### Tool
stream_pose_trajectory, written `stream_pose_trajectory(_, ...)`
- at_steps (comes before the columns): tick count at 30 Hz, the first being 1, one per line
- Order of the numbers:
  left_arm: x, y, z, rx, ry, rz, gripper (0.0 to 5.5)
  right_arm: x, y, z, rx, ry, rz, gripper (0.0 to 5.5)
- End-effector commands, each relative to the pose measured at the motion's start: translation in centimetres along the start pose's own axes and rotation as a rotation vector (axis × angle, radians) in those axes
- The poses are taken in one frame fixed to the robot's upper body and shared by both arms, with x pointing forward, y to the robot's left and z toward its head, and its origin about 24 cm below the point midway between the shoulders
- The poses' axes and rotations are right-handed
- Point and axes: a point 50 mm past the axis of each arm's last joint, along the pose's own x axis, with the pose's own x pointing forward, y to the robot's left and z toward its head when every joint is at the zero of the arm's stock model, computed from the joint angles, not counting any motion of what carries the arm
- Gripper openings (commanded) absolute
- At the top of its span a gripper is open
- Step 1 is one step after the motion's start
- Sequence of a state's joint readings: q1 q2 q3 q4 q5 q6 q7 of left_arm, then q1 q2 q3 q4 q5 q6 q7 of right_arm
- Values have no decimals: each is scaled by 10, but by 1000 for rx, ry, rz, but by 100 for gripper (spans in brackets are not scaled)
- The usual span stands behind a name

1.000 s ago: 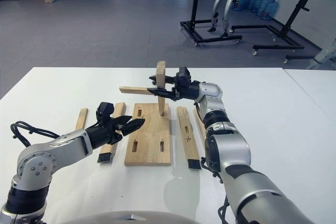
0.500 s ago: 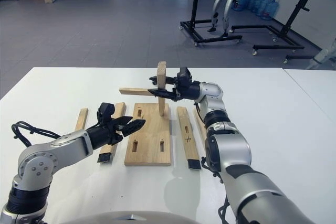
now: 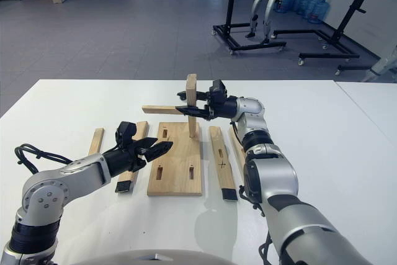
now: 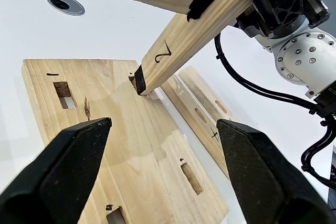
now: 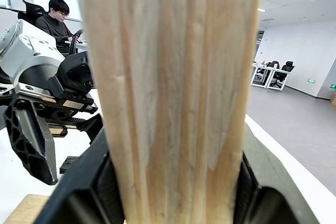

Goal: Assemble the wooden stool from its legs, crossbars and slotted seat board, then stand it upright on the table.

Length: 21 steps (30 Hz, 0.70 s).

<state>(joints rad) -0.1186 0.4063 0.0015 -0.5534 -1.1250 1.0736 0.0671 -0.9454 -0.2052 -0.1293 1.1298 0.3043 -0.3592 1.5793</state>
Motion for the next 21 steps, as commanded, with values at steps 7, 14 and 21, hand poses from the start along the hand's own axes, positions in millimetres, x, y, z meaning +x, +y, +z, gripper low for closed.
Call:
stream_pose_trajectory(7, -1, -3, -3, 6, 19, -3, 368, 4, 5, -8, 15, 14, 15, 207)
stream_pose_trajectory(14, -1, -4, -5, 1, 24, -8, 368, 6, 3, -7, 5, 22, 7, 207)
stream_pose_trajectory(21, 0, -5, -6, -4, 22, -10, 368, 1, 7, -14, 44, 26, 10, 207)
